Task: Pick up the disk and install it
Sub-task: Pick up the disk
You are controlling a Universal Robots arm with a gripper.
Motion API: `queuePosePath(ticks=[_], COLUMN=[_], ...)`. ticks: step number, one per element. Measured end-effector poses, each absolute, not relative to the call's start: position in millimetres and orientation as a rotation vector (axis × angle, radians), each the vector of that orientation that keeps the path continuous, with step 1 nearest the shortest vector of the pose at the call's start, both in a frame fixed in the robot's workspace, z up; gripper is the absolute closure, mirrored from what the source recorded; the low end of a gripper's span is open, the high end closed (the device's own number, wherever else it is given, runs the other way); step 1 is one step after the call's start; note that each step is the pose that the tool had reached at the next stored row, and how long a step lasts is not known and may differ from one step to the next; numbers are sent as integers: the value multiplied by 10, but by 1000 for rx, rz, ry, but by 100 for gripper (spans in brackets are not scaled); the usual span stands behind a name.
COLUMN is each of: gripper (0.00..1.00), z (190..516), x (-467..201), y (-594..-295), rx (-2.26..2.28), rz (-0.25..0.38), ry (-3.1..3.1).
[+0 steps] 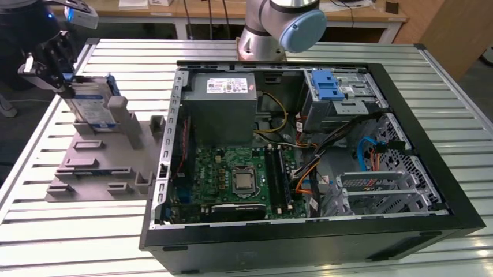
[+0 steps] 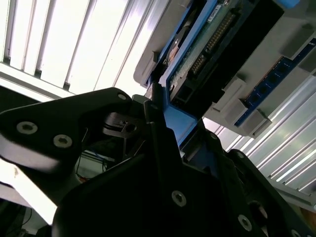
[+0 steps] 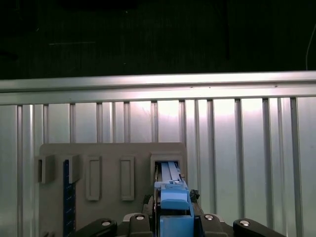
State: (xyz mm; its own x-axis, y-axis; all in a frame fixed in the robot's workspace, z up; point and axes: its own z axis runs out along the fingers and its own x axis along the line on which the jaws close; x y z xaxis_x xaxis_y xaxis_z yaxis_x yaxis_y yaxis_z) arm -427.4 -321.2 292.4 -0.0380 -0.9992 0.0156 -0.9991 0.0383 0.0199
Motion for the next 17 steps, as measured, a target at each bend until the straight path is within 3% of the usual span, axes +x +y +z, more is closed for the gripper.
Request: queuePosePath(ticks=[17], gripper=[64], z=[3085], x=[-4274], y=[-3212], rx=[2161], rz=[-5], ry=[-2245])
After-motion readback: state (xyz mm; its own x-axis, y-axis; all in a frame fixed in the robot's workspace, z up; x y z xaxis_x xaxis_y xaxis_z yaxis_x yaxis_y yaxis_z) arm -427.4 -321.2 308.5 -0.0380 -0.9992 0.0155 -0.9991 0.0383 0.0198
